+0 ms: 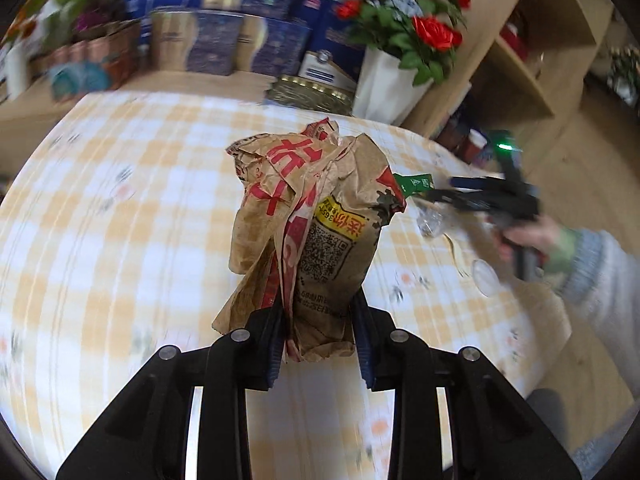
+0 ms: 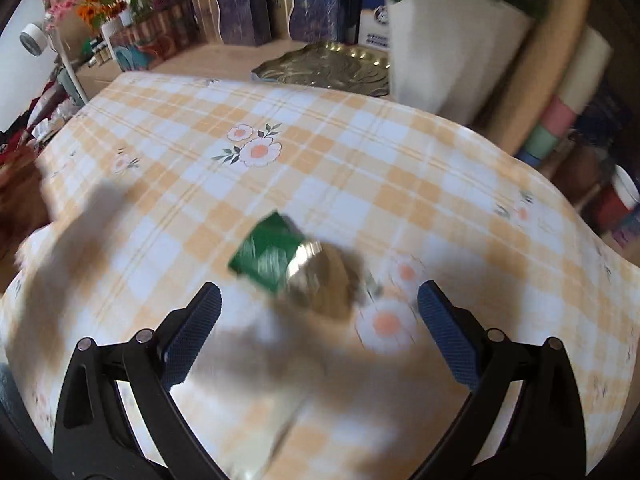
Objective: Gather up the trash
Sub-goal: 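Grasp the crumpled brown paper bag with the left gripper while the right grasps the green packet, then carry the paper bag and green packet with both grippers down over the bin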
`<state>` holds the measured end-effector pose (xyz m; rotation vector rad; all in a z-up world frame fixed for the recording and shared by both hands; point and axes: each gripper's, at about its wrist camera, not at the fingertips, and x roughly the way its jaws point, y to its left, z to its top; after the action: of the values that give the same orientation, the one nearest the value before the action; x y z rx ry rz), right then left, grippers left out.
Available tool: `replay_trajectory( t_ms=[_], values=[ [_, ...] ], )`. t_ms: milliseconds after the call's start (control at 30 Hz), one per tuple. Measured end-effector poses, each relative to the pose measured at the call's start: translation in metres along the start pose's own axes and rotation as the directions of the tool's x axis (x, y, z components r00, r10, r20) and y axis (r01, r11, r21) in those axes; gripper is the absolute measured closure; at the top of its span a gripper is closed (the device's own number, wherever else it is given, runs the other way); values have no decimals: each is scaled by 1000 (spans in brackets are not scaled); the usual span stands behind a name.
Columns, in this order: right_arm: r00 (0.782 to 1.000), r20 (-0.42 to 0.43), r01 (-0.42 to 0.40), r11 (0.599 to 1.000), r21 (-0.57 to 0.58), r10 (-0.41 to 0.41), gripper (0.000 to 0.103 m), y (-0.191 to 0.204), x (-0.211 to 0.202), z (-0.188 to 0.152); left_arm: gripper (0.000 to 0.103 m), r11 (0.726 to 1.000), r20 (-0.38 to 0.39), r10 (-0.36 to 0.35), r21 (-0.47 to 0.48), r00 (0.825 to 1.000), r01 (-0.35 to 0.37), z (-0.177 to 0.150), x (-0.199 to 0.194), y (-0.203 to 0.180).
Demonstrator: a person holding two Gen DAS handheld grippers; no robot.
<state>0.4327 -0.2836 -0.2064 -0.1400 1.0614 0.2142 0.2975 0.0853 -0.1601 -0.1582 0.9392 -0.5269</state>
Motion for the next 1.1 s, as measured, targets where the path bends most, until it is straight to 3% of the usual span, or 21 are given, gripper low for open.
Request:
replay_trajectory(
  t_ms=[100,167,233,333,367,533,700,800,1100],
  values=[
    [998,-40,53,998,-41,-55,7,7,20,8,74,1000,0,19,-6,1000,-19,-25,-26,1],
    [996,-79,29,999,-37,-31,15,7,31,8,74,999,10,18,-30,1000,-17,-40,-47,4],
    [998,-63,-27,1000,4,28,40,4,28,9,74,999,24,35,-37,999,-34,-50,-64,8],
    [999,3,-54,997,48,54,61,2,9,8,74,997,49,44,-63,998,-41,-57,-79,11],
    [998,35,-57,996,64,55,77,1,-1,7,74,996,58,43,-74,997,-38,-57,-82,12],
    [975,199,-128,981,148,97,78,-9,-60,-9,74,996,105,11,-88,994,-2,-58,-95,0],
    [944,297,-203,961,188,141,78,-10,-124,-58,74,996,126,-41,-78,991,52,-59,-100,-21],
    [934,324,-223,955,197,151,78,-2,-157,-98,74,993,128,-78,-74,989,88,-66,-106,-35],
    [924,329,-284,928,243,197,78,49,-206,-197,74,984,130,-154,-65,979,163,-96,-128,-77]
  ],
)
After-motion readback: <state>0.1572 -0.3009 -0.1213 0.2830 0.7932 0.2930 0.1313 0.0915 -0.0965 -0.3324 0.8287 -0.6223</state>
